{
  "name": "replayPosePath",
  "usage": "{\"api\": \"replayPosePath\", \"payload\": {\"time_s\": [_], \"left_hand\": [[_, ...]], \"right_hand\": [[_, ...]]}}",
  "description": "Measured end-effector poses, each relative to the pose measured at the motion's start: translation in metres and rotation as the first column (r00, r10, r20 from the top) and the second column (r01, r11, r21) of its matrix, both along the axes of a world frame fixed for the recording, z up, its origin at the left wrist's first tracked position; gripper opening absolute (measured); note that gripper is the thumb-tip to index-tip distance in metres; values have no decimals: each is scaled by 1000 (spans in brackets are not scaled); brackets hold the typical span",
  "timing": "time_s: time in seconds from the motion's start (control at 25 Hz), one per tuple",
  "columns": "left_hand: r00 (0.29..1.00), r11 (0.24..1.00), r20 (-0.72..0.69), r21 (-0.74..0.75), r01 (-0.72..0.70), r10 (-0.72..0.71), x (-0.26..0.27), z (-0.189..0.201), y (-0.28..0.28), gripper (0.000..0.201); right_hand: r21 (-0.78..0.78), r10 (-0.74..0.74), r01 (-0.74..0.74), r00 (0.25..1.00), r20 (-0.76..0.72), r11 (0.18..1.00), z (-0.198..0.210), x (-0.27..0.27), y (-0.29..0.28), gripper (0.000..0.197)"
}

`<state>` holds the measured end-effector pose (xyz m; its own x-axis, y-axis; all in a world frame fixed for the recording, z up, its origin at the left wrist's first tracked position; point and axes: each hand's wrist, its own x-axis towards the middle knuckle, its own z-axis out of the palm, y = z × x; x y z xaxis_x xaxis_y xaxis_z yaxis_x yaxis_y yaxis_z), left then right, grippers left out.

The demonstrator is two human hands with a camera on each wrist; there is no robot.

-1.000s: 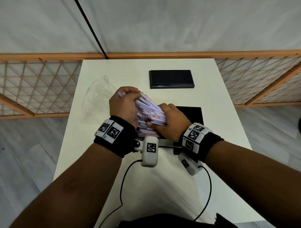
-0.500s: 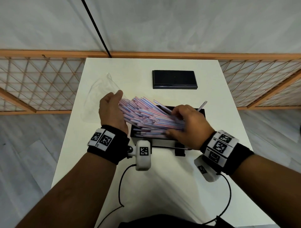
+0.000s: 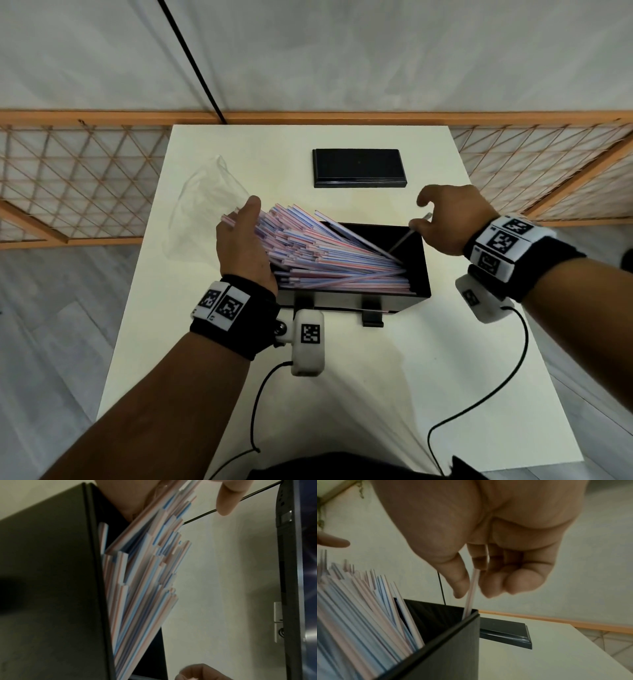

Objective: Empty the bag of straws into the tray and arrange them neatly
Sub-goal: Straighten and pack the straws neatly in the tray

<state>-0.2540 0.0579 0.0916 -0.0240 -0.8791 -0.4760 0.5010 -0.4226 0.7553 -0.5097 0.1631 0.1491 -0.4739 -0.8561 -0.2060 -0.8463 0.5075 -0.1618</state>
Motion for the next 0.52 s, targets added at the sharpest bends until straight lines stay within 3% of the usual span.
{"api": "replayPosePath", "payload": {"time_s": [0.04, 0.12, 0.32, 0.44, 0.52], "left_hand": [[1000, 1000, 3, -7, -4, 4, 0, -1, 0, 73], [1000, 1000, 2, -17, -9, 9, 0, -1, 1, 71], [1000, 1000, -14, -17, 9, -10, -1, -5, -2, 72], [1000, 1000, -14, -17, 22, -22, -3, -4, -1, 64], [1000, 1000, -12, -14, 14, -14, -3, -5, 1, 67]], "right_hand": [[20, 31, -30, 999, -9, 999, 2, 0, -3, 16], [-3, 87, -87, 996, -6, 996, 8, 5, -7, 12], [-291, 163, -128, 982, 99, 948, 46, 45, -15, 1], [-330, 317, -247, 932, 176, 911, 52, 77, -28, 8], [-310, 379, -298, 893, 245, 903, 43, 88, -32, 23]]}}
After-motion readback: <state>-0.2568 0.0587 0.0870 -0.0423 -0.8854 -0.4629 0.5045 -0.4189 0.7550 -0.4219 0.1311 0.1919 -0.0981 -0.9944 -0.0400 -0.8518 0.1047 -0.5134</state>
